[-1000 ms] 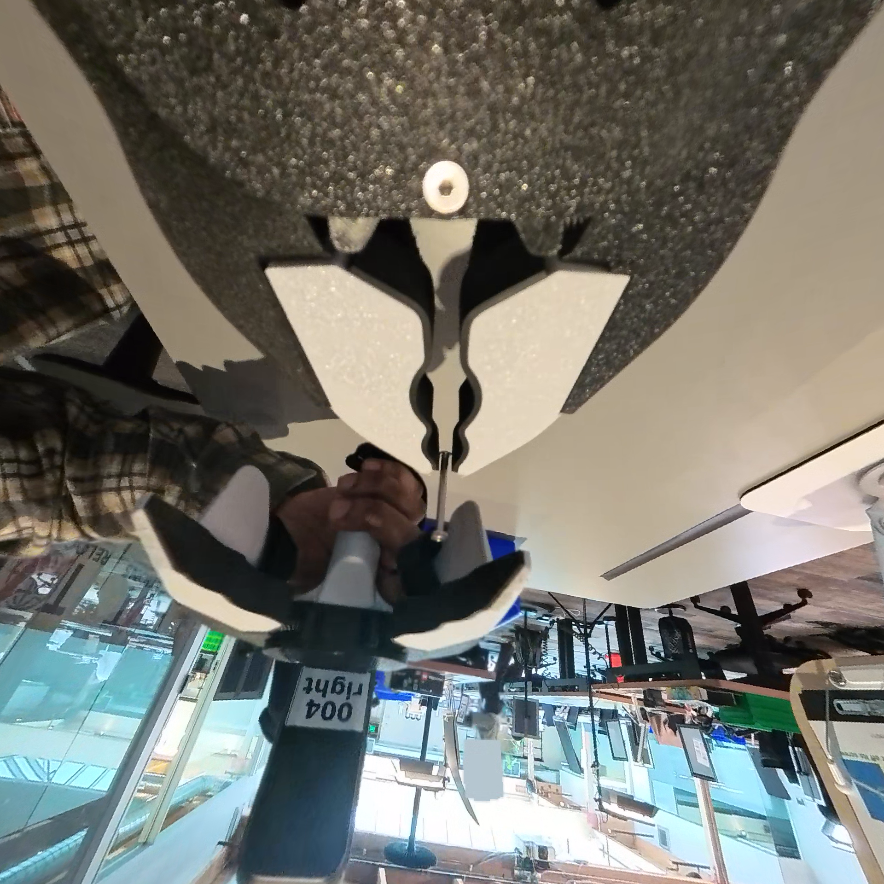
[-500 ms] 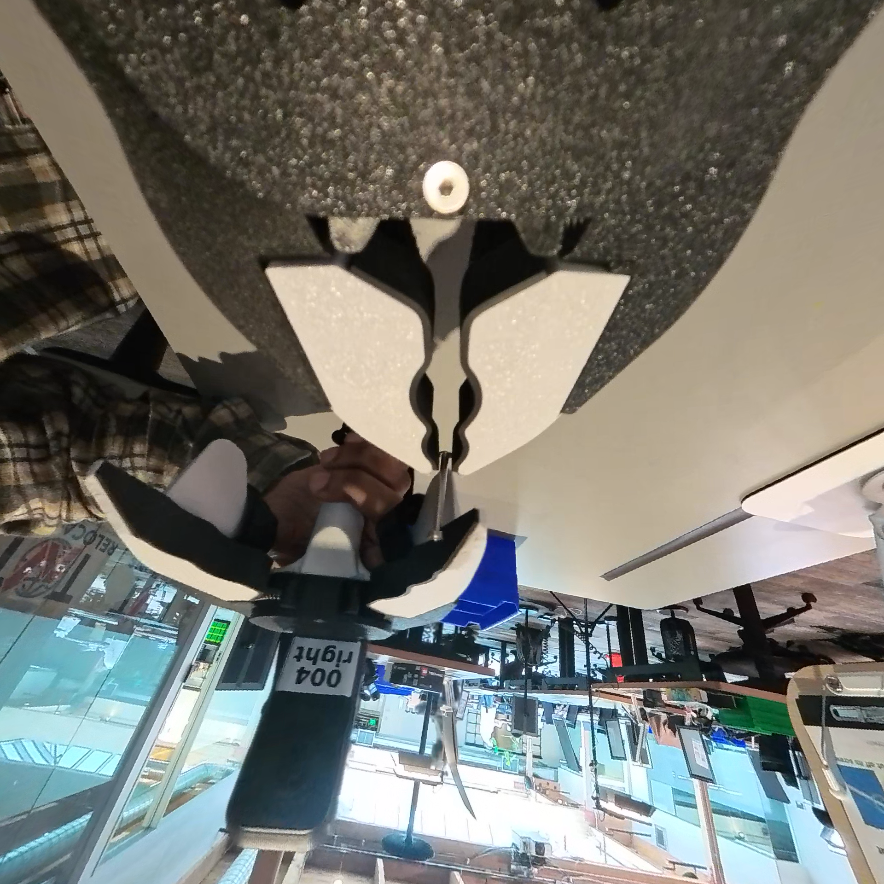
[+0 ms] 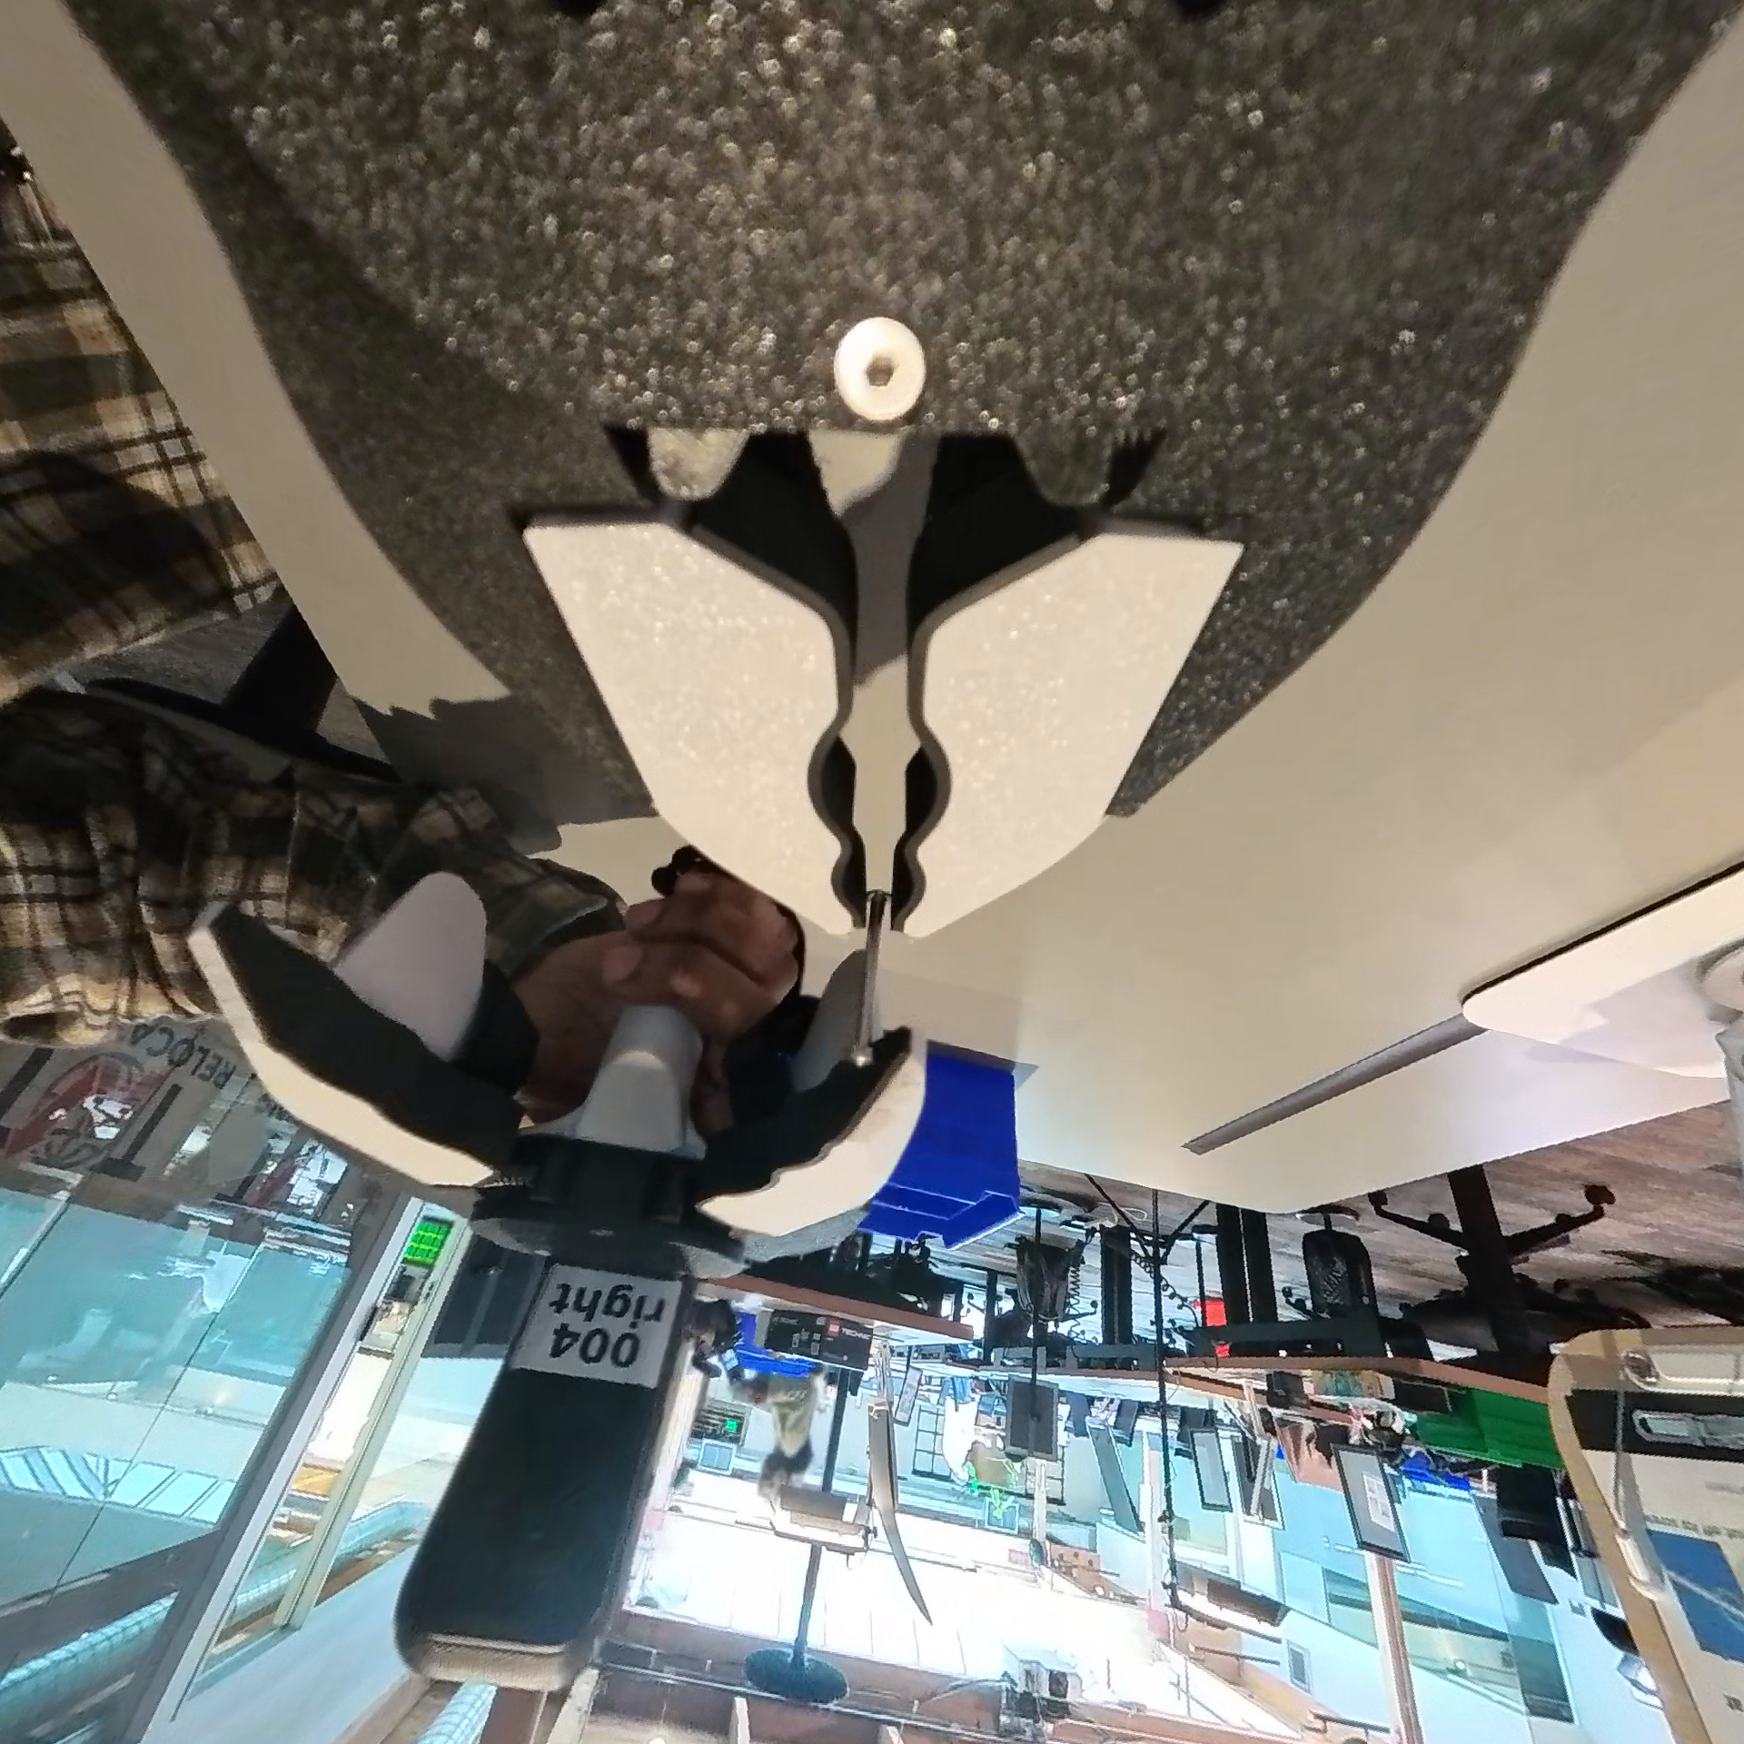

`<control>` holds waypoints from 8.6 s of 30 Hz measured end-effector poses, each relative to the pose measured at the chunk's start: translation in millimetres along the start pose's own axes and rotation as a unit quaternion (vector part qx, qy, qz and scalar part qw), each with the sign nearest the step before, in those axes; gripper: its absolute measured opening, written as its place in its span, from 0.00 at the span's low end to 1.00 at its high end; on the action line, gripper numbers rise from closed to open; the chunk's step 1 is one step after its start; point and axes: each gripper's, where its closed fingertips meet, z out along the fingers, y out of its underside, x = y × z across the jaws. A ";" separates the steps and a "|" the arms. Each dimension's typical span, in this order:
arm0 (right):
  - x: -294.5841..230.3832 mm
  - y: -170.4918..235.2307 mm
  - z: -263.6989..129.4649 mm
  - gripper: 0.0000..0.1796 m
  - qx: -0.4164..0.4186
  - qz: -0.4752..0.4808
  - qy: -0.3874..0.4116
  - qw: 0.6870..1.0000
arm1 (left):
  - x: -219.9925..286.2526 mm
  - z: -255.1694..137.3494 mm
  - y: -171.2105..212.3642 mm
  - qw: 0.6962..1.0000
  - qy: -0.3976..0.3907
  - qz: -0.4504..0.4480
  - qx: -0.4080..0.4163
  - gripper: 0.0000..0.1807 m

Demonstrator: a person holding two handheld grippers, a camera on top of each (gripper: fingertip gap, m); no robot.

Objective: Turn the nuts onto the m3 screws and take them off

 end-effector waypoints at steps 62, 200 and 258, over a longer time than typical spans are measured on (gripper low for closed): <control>24.9 -13.7 -11.9 0.09 0.044 0.051 -0.051 0.996 | 18.8 3.6 -7.4 0.999 0.040 0.016 0.022 0.02; -15.2 -27.2 -38.1 0.17 0.067 0.040 -0.159 0.984 | 75.2 14.2 -4.4 0.985 0.170 -0.005 -0.014 0.02; -11.4 -13.2 -24.0 0.03 0.046 0.011 -0.095 0.994 | 58.5 15.4 -5.6 0.995 0.102 0.018 -0.006 0.02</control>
